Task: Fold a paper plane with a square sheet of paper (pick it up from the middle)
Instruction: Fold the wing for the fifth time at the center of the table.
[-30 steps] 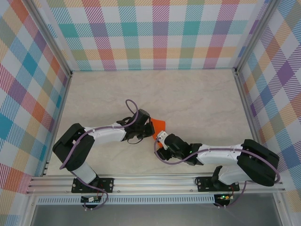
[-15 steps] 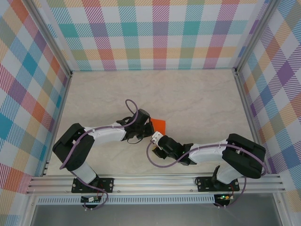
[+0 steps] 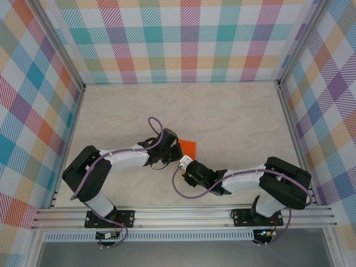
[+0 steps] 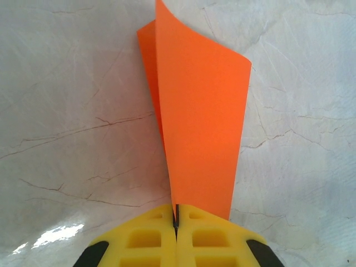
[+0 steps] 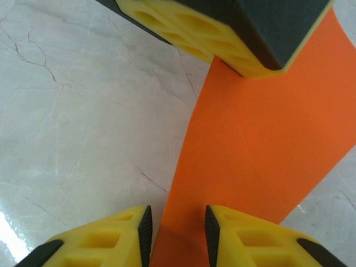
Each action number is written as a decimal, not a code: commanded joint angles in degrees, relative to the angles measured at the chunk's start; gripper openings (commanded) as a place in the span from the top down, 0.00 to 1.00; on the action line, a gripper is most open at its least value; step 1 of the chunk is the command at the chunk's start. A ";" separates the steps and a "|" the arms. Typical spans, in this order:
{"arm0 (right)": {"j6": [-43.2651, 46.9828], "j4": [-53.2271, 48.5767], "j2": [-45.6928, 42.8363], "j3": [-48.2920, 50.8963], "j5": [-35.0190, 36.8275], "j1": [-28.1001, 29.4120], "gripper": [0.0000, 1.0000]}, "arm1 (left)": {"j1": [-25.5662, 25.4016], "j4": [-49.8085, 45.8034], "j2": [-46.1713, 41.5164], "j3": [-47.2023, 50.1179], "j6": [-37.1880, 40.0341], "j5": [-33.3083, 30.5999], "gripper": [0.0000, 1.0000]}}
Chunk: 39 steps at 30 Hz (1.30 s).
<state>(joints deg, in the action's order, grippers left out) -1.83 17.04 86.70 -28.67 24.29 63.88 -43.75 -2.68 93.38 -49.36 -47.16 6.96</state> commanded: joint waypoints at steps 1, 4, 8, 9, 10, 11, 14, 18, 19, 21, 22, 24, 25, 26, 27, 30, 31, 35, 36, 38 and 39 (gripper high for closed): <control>0.72 3.24 -0.23 -1.55 1.19 0.28 0.71 | -0.65 -0.17 0.37 -1.34 -0.31 0.96 0.96; 0.33 3.32 -0.25 -1.23 1.42 0.33 0.76 | -0.69 -0.23 0.11 -1.14 -0.39 0.78 0.96; 0.16 3.33 -0.39 -0.94 1.35 0.28 0.81 | -0.64 -0.73 0.13 -1.26 -0.44 0.48 0.94; 0.14 3.19 -0.39 -0.89 1.40 0.31 0.82 | -0.64 -0.77 0.13 -1.18 -0.41 0.49 0.94; 0.11 3.22 -0.39 -0.93 1.37 0.31 0.83 | -0.62 -0.79 0.11 -1.19 -0.48 0.48 0.94; 0.15 3.21 -0.39 -0.89 1.37 0.29 0.85 | -0.61 -0.79 0.16 -1.26 -0.48 0.42 0.94; -0.02 3.25 -0.39 -0.78 1.34 0.28 0.90 | -0.59 -0.88 -0.02 -1.24 -0.67 0.29 0.92; -0.95 3.09 -0.30 -0.77 1.31 0.13 0.97 | -0.62 -1.47 -1.09 -1.14 -0.71 -0.48 0.83; -1.36 3.09 -0.38 -0.67 1.35 0.06 0.97 | -0.64 -1.86 -1.63 -1.14 -0.66 -0.94 0.77; -2.16 3.14 -0.63 -0.26 1.07 -0.15 0.98 | -0.63 -2.59 -2.76 -1.00 -0.61 -1.91 0.65; -2.70 3.11 -0.86 -0.03 0.69 -0.42 0.98 | -0.63 -2.96 -3.57 -0.79 -0.56 -2.62 0.63; -4.00 3.48 -1.87 0.89 -1.70 -1.46 0.99 | -0.55 -3.75 -5.32 -0.53 -0.39 -3.81 0.61; -4.79 3.67 -2.51 1.44 -3.24 -2.24 0.99 | -0.46 -4.20 -6.33 -0.34 -0.31 -4.59 0.58; -5.60 3.81 -3.17 2.02 -5.04 -3.15 0.99 | -0.37 -4.67 -7.50 -0.23 -0.14 -5.41 0.53; -6.33 3.92 -3.81 2.43 -7.00 -4.23 0.99 | -0.24 -5.24 -8.46 -0.05 -0.12 -6.16 0.51; -8.41 4.14 -5.70 3.52 -13.59 -7.34 0.98 | 0.13 -7.17 -11.49 0.38 0.12 -8.83 0.49; -9.02 4.06 -6.15 3.76 -15.22 -8.10 0.98 | 0.21 -7.49 -12.54 0.85 0.06 -9.78 0.47; -11.45 5.60 -6.76 4.87 -22.11 -11.52 0.98 | 0.85 -7.44 -15.21 2.29 0.04 -11.01 0.42; -12.06 5.81 -6.80 5.02 -23.85 -12.31 0.98 | 0.86 -7.51 -15.45 2.35 0.21 -10.88 0.42; -13.46 5.89 -6.72 5.11 -28.19 -14.82 0.98 | 0.95 -7.62 -15.90 2.64 0.47 -10.66 0.43; -14.17 6.52 -6.55 5.32 -29.64 -15.60 0.98 | 0.95 -7.54 -16.01 2.89 0.55 -10.36 0.43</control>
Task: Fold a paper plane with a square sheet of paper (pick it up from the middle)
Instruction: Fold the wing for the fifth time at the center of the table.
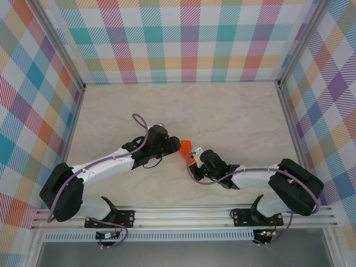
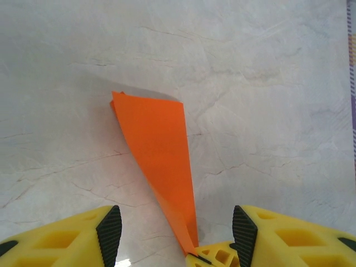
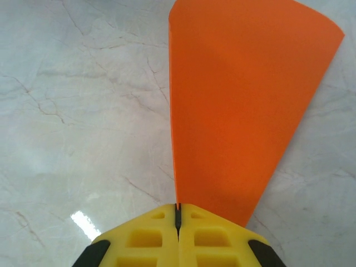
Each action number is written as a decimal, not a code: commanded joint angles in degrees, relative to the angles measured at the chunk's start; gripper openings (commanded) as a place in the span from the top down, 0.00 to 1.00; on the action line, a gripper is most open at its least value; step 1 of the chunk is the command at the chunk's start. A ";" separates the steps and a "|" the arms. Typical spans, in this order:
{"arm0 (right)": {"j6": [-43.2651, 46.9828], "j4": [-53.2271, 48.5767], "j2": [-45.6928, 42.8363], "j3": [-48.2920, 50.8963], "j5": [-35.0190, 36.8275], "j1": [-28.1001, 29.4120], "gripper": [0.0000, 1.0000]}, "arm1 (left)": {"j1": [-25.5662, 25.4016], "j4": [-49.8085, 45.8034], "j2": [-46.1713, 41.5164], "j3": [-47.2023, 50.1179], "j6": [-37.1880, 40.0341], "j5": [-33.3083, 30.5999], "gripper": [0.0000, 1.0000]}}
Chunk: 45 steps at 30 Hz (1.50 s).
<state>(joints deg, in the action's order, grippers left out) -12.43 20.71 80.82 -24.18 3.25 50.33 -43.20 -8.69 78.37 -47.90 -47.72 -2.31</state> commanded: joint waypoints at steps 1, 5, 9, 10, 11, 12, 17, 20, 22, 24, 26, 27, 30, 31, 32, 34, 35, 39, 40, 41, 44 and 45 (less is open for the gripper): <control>-4.54 4.05 -0.40 1.33 -10.18 -2.73 0.98 | 0.40 -1.22 -1.10 1.77 1.02 -0.82 0.44; -8.17 6.76 0.05 2.92 -12.43 -4.21 0.99 | 0.49 1.75 -1.29 4.35 -0.50 0.80 0.47; -11.87 8.88 -0.23 4.49 -14.74 -6.04 0.98 | 0.48 6.82 -1.13 6.89 -1.78 3.65 0.50; -12.73 9.26 -0.14 4.67 -15.25 -6.39 0.98 | 0.49 8.26 -0.90 7.54 -1.93 4.45 0.50; -13.53 9.58 -0.07 4.85 -16.01 -6.86 0.98 | 0.48 9.33 -0.56 7.91 -2.10 5.14 0.51; -14.20 10.07 0.13 4.98 -17.04 -7.38 0.98 | 0.49 10.00 -0.16 8.07 -2.18 5.61 0.52; -19.42 13.17 1.83 5.45 -23.27 -10.97 0.98 | 0.33 14.71 2.09 8.64 -1.85 9.91 0.57; -21.60 14.80 3.34 5.80 -24.78 -11.48 0.98 | 0.22 16.07 2.30 9.45 -1.86 10.23 0.57; -22.68 14.88 4.12 5.88 -24.95 -11.78 0.98 | 0.14 16.63 2.21 10.15 -1.77 10.29 0.57; -23.78 14.93 4.56 5.99 -24.95 -11.87 0.98 | 0.07 17.16 2.16 11.07 -1.85 10.21 0.57; -24.86 14.96 5.17 6.16 -24.91 -11.89 0.98 | -0.03 17.67 1.97 12.30 -2.27 10.06 0.58; -25.54 14.97 5.44 6.37 -24.66 -11.90 0.98 | -0.03 17.94 1.79 12.91 -2.54 9.96 0.58; -27.04 14.71 6.53 6.61 -24.08 -11.83 0.98 | -0.04 18.44 0.89 14.68 -3.32 9.43 0.58; -27.49 14.88 7.01 6.53 -24.35 -11.85 0.97 | 0.01 18.44 0.50 15.13 -3.64 9.27 0.58; -27.89 14.97 7.52 6.33 -24.75 -11.89 0.97 | -0.04 18.45 -0.05 15.44 -3.80 9.08 0.58; -28.82 14.94 8.44 5.82 -25.13 -11.84 0.98 | -0.13 18.36 -0.96 16.20 -4.03 8.44 0.58; -29.26 14.96 9.09 5.65 -25.26 -11.90 0.98 | -0.09 18.18 -1.51 16.59 -4.45 7.96 0.58; -30.47 15.86 10.46 4.72 -26.15 -11.91 0.97 | -0.14 18.79 -2.52 17.54 -5.01 7.48 0.58; -30.89 16.89 10.42 4.67 -26.27 -11.92 0.97 | -0.22 18.88 -2.55 17.50 -5.09 7.49 0.58; -31.22 16.94 10.32 4.52 -26.53 -11.92 0.97 | -0.27 18.97 -2.42 17.34 -5.02 7.74 0.58; -31.38 14.13 10.68 3.18 -26.86 -11.92 0.97 | -0.47 19.21 -1.96 16.81 -4.08 8.19 0.58; -31.30 13.37 10.98 2.81 -27.02 -11.96 0.97 | -0.48 19.36 -1.90 16.79 -4.00 8.19 0.58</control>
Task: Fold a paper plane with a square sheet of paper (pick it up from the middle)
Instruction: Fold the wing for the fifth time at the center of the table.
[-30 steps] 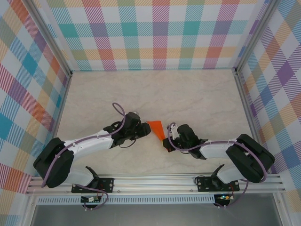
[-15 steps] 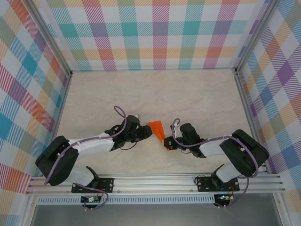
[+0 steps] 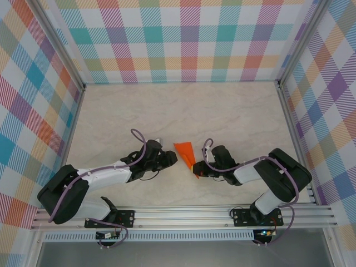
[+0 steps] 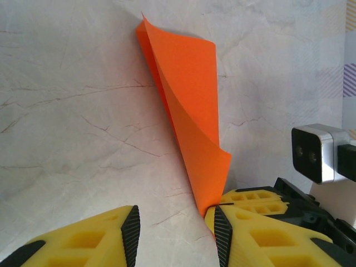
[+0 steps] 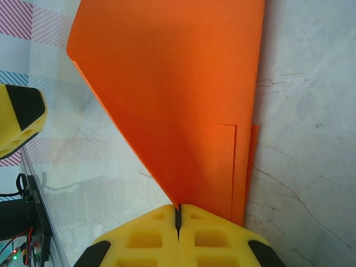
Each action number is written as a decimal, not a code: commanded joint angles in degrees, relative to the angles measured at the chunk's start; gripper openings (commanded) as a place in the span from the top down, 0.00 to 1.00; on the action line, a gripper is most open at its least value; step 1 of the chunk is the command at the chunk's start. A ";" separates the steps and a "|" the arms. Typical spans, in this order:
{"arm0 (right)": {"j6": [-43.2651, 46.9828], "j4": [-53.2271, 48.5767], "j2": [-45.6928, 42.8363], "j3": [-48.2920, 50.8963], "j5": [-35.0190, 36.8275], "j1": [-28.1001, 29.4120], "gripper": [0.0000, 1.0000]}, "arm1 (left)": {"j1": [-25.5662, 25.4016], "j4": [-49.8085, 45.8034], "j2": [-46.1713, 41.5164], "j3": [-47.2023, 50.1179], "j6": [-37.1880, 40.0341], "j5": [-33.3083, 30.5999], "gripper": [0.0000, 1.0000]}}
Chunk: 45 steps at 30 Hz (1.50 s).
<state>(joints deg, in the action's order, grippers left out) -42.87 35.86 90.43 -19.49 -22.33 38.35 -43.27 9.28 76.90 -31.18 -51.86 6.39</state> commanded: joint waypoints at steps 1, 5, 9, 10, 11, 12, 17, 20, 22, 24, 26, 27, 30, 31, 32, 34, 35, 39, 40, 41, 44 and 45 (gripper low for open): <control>-1.18 -1.40 1.96 -2.00 -1.95 -0.10 0.97 | -0.48 1.82 -0.22 0.14 0.17 -0.48 0.58; -4.00 4.13 3.62 -0.77 -3.47 -0.81 0.97 | -0.64 3.35 1.44 -0.24 0.39 0.52 0.59; -5.20 4.84 2.58 -0.51 -4.27 -1.33 0.96 | -0.96 4.17 3.15 -1.07 0.66 1.29 0.60; -5.29 4.69 1.94 -0.42 -4.39 -1.52 0.96 | -1.11 4.47 3.50 -1.25 0.76 1.54 0.60; -5.47 4.35 1.25 -0.39 -4.44 -1.76 0.96 | -1.28 4.67 3.75 -1.51 0.83 1.75 0.60; -5.55 3.91 0.50 -0.30 -4.56 -2.00 0.96 | -1.34 4.65 4.08 -1.85 0.98 1.79 0.60; -5.83 1.28 -2.31 -0.13 -4.81 -3.38 0.95 | -1.82 5.37 6.25 -3.66 1.42 2.49 0.60; -6.54 -0.12 -3.30 -0.09 -5.18 -4.29 0.94 | -1.91 5.81 8.07 -5.04 1.69 3.11 0.61; -6.67 -2.45 -3.43 -0.40 -5.04 -4.85 0.94 | -2.04 6.26 9.28 -5.88 1.96 3.54 0.61; -7.79 -1.01 -3.19 0.25 -5.79 -5.81 0.94 | -2.14 6.83 10.72 -6.90 2.20 4.09 0.62; -8.83 -0.17 -3.03 0.80 -6.49 -6.55 0.94 | -2.23 7.28 11.92 -7.86 2.28 4.48 0.62; -9.21 0.06 -3.19 1.21 -6.54 -6.79 0.94 | -2.35 7.63 12.50 -8.25 2.38 4.63 0.63; -10.07 2.03 -3.84 1.73 -7.18 -7.47 0.94 | -2.36 8.59 14.13 -9.30 2.47 4.98 0.63; -10.12 1.79 -4.01 1.69 -7.49 -7.62 0.94 | -2.39 8.85 14.65 -9.51 2.52 5.15 0.63; -9.97 1.37 -4.13 1.56 -7.75 -7.73 0.94 | -2.38 9.25 15.13 -9.97 2.55 5.29 0.63; -10.42 1.48 -4.10 1.80 -8.20 -8.05 0.94 | -2.42 9.85 16.01 -10.76 2.34 5.39 0.63; -10.43 1.47 -3.97 1.80 -8.47 -8.16 0.94 | -2.38 10.09 16.52 -11.33 2.25 5.73 0.63; -10.25 1.25 -3.96 1.56 -9.01 -8.29 0.93 | -2.40 10.57 18.88 -13.51 1.59 5.77 0.64; -10.28 1.23 -3.93 1.47 -9.13 -8.25 0.93 | -2.41 10.67 19.39 -14.03 1.58 5.82 0.64; -10.29 1.22 -3.95 1.47 -9.21 -8.29 0.93 | -2.36 10.76 20.05 -14.85 1.51 5.90 0.64; -9.93 0.72 -3.95 1.29 -9.20 -8.29 0.91 | -2.37 11.20 21.96 -16.53 1.54 6.61 0.65; -9.74 0.66 -4.04 1.29 -9.13 -8.29 0.90 | -2.37 11.05 22.57 -17.04 1.41 6.54 0.65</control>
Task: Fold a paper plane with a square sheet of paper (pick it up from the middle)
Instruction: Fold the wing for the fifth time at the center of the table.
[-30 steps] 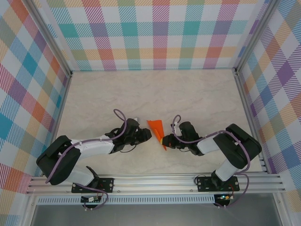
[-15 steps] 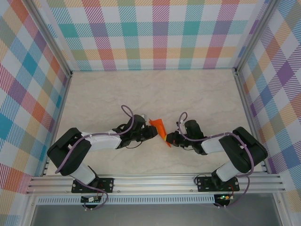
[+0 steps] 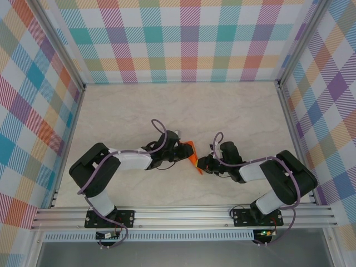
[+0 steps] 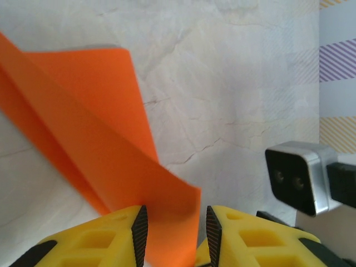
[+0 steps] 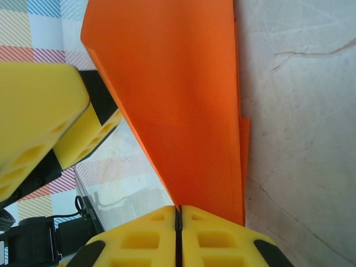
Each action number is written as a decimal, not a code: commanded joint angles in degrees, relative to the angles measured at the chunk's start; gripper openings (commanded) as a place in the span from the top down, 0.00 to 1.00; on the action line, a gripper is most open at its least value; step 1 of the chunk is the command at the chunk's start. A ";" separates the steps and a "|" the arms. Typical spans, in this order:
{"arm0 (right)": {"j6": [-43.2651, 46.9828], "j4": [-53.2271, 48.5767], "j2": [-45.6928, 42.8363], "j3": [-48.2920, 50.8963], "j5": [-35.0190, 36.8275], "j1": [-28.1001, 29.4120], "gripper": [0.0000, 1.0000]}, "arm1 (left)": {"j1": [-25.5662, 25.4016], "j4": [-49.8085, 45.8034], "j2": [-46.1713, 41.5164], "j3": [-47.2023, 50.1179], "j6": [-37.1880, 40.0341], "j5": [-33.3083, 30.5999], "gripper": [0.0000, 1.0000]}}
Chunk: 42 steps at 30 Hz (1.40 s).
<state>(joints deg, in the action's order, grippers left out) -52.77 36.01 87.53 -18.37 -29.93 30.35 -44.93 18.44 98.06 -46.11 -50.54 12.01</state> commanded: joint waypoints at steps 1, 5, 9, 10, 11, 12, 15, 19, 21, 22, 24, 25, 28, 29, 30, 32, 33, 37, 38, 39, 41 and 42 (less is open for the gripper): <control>0.34 0.55 -1.21 0.11 -1.53 -0.29 0.90 | -0.77 1.58 1.98 -2.45 0.09 0.71 0.65; 2.09 -3.07 -1.95 -0.61 -1.26 -0.31 0.86 | -0.74 1.70 4.59 -3.23 -0.25 0.64 0.66; 5.88 -9.44 -3.83 -1.81 0.63 -0.20 0.77 | -0.76 2.35 6.17 -3.35 -0.76 0.80 0.67; 6.85 -10.91 -4.37 -2.06 1.02 -0.14 0.77 | -0.78 2.39 6.31 -3.51 -0.78 0.95 0.67; 7.99 -12.61 -4.95 -2.36 1.52 -0.26 0.75 | -0.71 2.39 6.31 -3.54 -0.86 0.99 0.67; 9.14 -14.09 -5.42 -2.84 1.71 -0.20 0.73 | -0.75 2.39 6.35 -3.66 -0.78 0.99 0.67; 11.68 -16.45 -5.84 -3.98 1.00 -0.20 0.65 | -0.78 1.96 6.42 -4.11 -0.60 0.81 0.67; 16.18 -20.95 -6.30 -5.89 2.79 0.40 0.49 | -0.77 1.69 6.65 -4.67 -0.60 0.78 0.67; 19.00 -23.38 -6.69 -6.80 4.27 0.88 0.47 | -0.72 1.69 6.66 -4.73 -0.68 0.76 0.67; 20.33 -24.40 -6.90 -7.37 5.10 1.09 0.45 | -0.74 1.75 6.57 -4.71 -0.70 0.82 0.67; 23.32 -26.97 -7.31 -8.41 7.27 1.79 0.43 | -0.76 1.69 6.46 -4.78 -0.66 0.67 0.67; 24.36 -28.04 -7.41 -8.99 8.05 2.11 0.42 | -0.75 1.65 6.53 -4.81 -0.70 0.65 0.67; 26.87 -29.89 -7.90 -10.25 9.97 2.83 0.41 | -0.78 1.56 6.57 -5.08 -0.57 0.73 0.67; 27.41 -30.37 -8.33 -10.56 11.18 3.08 0.40 | -0.71 1.45 6.70 -5.17 -0.52 0.74 0.67; 27.96 -31.70 -8.60 -11.13 13.31 3.43 0.39 | -0.76 1.36 6.70 -5.31 -0.47 0.73 0.67; 29.90 -33.42 -7.98 -12.35 14.76 3.53 0.38 | -0.69 1.25 6.76 -5.40 -0.52 0.73 0.67; 30.33 -34.08 -7.21 -13.06 15.41 3.58 0.38 | -0.69 1.25 6.79 -5.40 -0.52 0.80 0.67; 31.57 -33.58 -4.29 -14.64 14.32 3.58 0.39 | -0.77 0.91 6.79 -5.71 -0.37 0.73 0.67; 31.80 -33.54 -3.70 -15.06 14.00 3.58 0.40 | -0.73 0.90 6.79 -5.75 -0.33 0.81 0.67; 31.97 -33.48 -3.14 -15.29 13.73 3.60 0.40 | -0.77 0.73 6.79 -5.75 -0.28 0.82 0.67; 32.04 -33.12 -2.11 -15.72 12.88 3.58 0.45 | -0.71 0.72 6.75 -5.89 -0.24 0.83 0.68; 31.95 -33.08 -1.61 -15.82 12.58 3.58 0.46 | -0.74 0.64 6.86 -5.95 -0.17 0.82 0.68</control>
<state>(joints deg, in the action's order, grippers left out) -22.87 3.75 84.38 -32.71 -16.32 33.50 -44.97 19.64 104.29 -50.83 -51.22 12.60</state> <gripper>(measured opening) 0.544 0.326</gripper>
